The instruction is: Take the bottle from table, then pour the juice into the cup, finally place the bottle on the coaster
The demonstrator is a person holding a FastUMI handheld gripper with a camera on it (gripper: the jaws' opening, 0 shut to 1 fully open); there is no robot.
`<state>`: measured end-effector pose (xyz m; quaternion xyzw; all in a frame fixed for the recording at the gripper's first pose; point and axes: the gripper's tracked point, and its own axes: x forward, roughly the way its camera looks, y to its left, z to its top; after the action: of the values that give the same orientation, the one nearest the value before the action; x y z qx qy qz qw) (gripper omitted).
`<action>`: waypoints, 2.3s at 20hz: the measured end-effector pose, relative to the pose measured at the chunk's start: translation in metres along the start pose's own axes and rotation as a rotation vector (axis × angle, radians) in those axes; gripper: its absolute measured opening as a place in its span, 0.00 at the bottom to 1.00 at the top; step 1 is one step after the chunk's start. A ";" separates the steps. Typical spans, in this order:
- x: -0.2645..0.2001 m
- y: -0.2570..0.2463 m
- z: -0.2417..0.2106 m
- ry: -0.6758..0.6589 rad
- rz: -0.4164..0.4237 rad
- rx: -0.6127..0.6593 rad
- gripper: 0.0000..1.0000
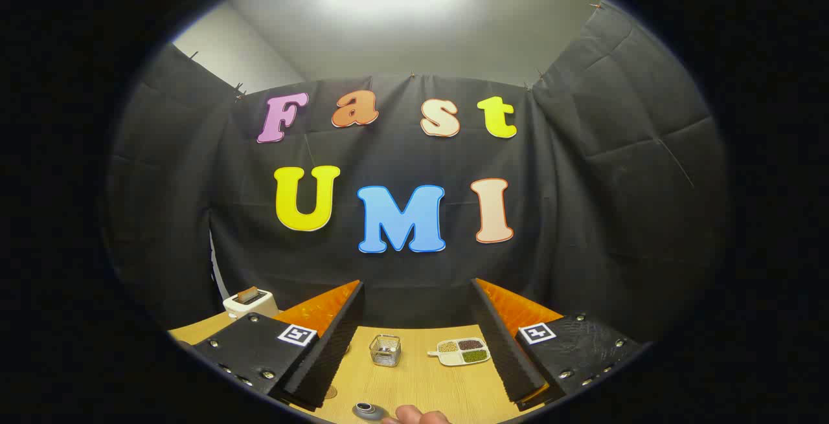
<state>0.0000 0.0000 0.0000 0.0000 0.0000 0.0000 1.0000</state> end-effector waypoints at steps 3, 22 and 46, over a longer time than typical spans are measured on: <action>0.001 0.003 -0.001 0.003 0.003 -0.025 0.98; 0.003 0.023 -0.042 0.034 0.062 0.007 0.98; -0.047 0.080 -0.306 0.152 0.132 0.022 0.98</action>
<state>-0.0473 0.0798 -0.3056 0.0108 0.0761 0.0661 0.9949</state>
